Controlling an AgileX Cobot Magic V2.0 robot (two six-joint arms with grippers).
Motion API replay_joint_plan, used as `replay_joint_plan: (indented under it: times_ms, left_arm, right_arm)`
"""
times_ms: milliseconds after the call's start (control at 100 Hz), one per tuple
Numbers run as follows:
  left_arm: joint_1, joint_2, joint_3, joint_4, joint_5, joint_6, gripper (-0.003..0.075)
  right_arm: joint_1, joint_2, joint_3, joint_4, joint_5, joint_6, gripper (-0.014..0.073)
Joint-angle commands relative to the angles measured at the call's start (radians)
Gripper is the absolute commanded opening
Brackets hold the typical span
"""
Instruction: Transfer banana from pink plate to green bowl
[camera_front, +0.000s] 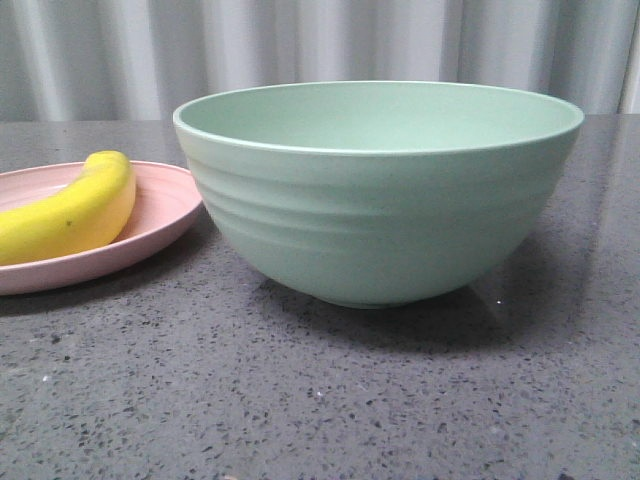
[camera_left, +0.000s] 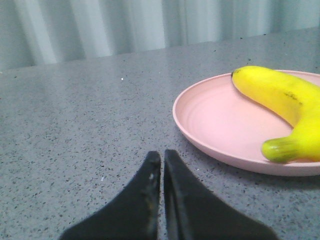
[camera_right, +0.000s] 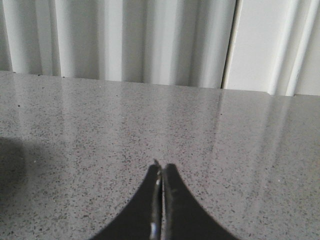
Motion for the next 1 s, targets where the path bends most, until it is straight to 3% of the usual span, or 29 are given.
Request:
replay_joint_plan:
  times_ms: [0, 370, 520, 720, 810, 990]
  left_arm:
    - [0.001, -0.029, 0.01, 0.0, -0.093, -0.007, -0.002]
    - [0.001, -0.029, 0.006, -0.028, -0.153, -0.007, -0.002]
    - [0.001, -0.026, -0.032, -0.048, -0.164, -0.007, -0.002]
    - [0.001, 0.066, -0.168, -0.048, -0.087, -0.007, -0.002]
    - [0.001, 0.143, -0.238, -0.048, -0.048, -0.007, -0.002]
    - [0.001, 0.294, -0.299, -0.062, -0.117, -0.007, -0.002]
  right_arm:
    - [-0.008, -0.024, 0.021, 0.003, -0.072, -0.004, -0.0068]
    - [-0.008, -0.024, 0.011, 0.014, -0.073, -0.004, -0.0068]
    - [-0.008, 0.001, -0.055, 0.027, 0.034, -0.004, -0.0068]
    - [-0.008, 0.141, -0.188, 0.032, 0.113, -0.004, -0.0064]
    - [-0.008, 0.227, -0.26, 0.098, 0.157, -0.004, -0.0064]
    - [-0.008, 0.408, -0.374, 0.139, 0.276, -0.004, -0.0064]
